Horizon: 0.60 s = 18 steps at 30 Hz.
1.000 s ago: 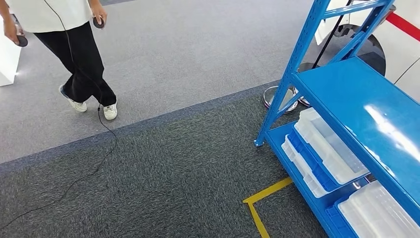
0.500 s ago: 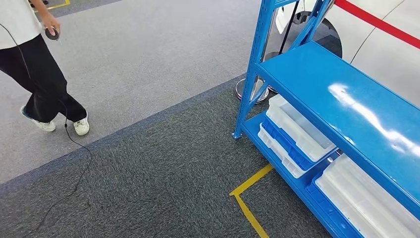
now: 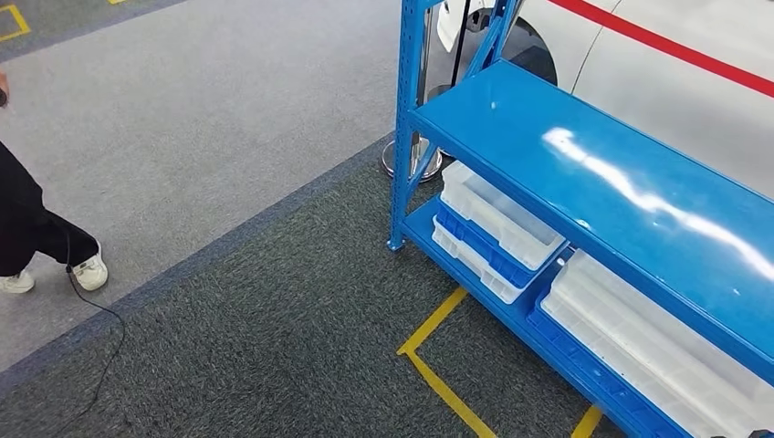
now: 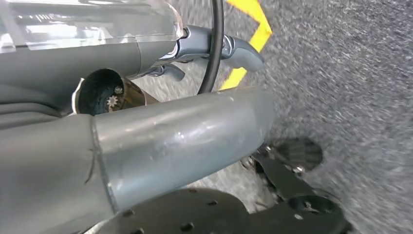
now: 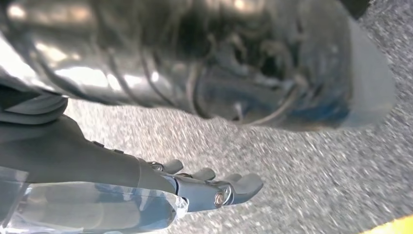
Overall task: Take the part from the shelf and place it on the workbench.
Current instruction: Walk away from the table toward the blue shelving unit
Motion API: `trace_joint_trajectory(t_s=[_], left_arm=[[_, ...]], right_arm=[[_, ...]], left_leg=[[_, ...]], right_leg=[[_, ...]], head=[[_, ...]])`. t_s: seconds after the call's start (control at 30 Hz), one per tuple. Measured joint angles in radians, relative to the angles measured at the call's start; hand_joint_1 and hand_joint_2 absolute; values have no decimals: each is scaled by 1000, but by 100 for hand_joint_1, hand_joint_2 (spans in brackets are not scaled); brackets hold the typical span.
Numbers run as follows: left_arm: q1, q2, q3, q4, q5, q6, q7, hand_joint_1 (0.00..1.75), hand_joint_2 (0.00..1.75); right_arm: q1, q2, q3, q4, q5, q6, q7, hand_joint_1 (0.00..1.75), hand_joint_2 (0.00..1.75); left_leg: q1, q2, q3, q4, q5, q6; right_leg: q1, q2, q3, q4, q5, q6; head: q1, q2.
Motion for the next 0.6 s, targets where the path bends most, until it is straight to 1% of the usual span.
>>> trace_joint_trajectory(t_s=[0.03,0.07,0.1,0.13,0.17,0.2,0.23,0.27,0.3,0.33,0.37,0.4,0.43,0.47,0.5,0.53,0.57,0.6], left_arm=[[-3,-3,-2,0,-4,0,1,0,0],[-5,-6,-3,0,-8,1,2,0,0],[-7,-9,-4,0,-11,1,4,0,0],[-8,-10,-6,0,-13,1,6,0,0],[-8,-10,-8,0,-15,1,9,0,0],[-7,-11,-10,0,-16,1,13,0,0],[-7,-11,-12,0,-16,0,16,0,0],[-7,-11,-13,0,-16,0,18,0,0],[-8,-12,-14,0,-16,-1,20,0,0],[-8,-13,-15,0,-16,-2,21,0,0],[-8,-14,-16,0,-18,-2,22,0,0],[-9,-14,-18,0,-20,-3,22,0,0],[-10,-14,-19,0,-23,-4,22,0,0],[-12,-15,-20,0,-26,-4,23,0,0],[-14,-16,-20,0,-28,-5,24,0,0],[-16,-17,-20,0,-30,-5,24,0,0],[-18,-17,-20,0,-32,-5,25,0,0],[-19,-17,-21,0,-32,-5,25,0,0]], right_arm=[[2,-1,-3,0,-2,1,2,0,0],[2,-2,-6,0,-4,1,5,0,0],[2,-3,-8,0,-5,2,7,0,0],[1,-3,-10,0,-6,3,8,0,0],[1,-3,-11,0,-6,3,9,0,0],[1,-3,-13,0,-6,3,9,0,0],[1,-4,-14,0,-5,3,9,0,0],[2,-4,-15,0,-5,3,9,0,0],[3,-5,-16,0,-4,3,9,0,0],[4,-6,-17,0,-3,3,8,0,0],[3,-7,-17,0,-2,2,6,0,0],[2,-8,-18,0,-1,2,4,0,0],[1,-8,-20,0,0,1,2,0,0],[1,-8,-22,0,0,0,-1,0,0],[1,-9,-24,0,1,0,-3,0,0],[2,-10,-26,0,1,0,-5,0,0],[2,-10,-27,-1,1,0,-6,0,0],[0,-11,-29,-1,1,0,-6,0,0]], left_leg=[[2,12,1,-5,4,8],[5,25,3,-10,7,15],[5,38,3,-14,9,20],[3,52,3,-14,8,24],[2,67,3,-14,7,25],[1,83,4,-13,5,25],[1,97,4,-12,3,24],[1,110,6,-11,0,22],[1,121,9,-10,-3,20],[0,131,13,-8,-7,16],[-2,140,16,-6,-11,11],[-4,148,19,-5,-15,5],[-6,156,22,-5,-17,-1],[-8,163,25,-5,-19,-8],[-7,170,28,-6,-21,-14],[-5,163,29,0,-29,-20],[-3,144,22,21,-46,-26],[0,118,5,63,-74,-30]], right_leg=[[2,-16,-6,10,-8,4],[4,-42,-18,36,-26,8],[4,-74,-40,83,-55,10],[4,-102,-71,148,-90,13],[1,-114,-105,216,-119,17],[-2,-120,-129,265,-133,20],[-4,-124,-136,281,-129,23],[-6,-129,-122,255,-105,25],[-7,-138,-88,192,-70,25],[-6,-159,-50,118,-42,22],[-4,-176,-18,57,-20,18],[-1,-187,1,18,-10,12],[3,-191,6,5,-11,7],[5,-181,4,5,-9,2],[2,-171,5,3,-8,-5],[0,-161,7,-1,-6,-11],[-4,-151,9,-5,-3,-17],[-7,-141,11,-8,0,-23]], head=[[1,0],[2,0],[3,0],[4,0],[4,0],[4,0],[3,0],[3,0],[4,0],[4,0],[4,0],[3,0],[3,0],[3,0],[3,0],[3,0],[2,0],[2,0]])
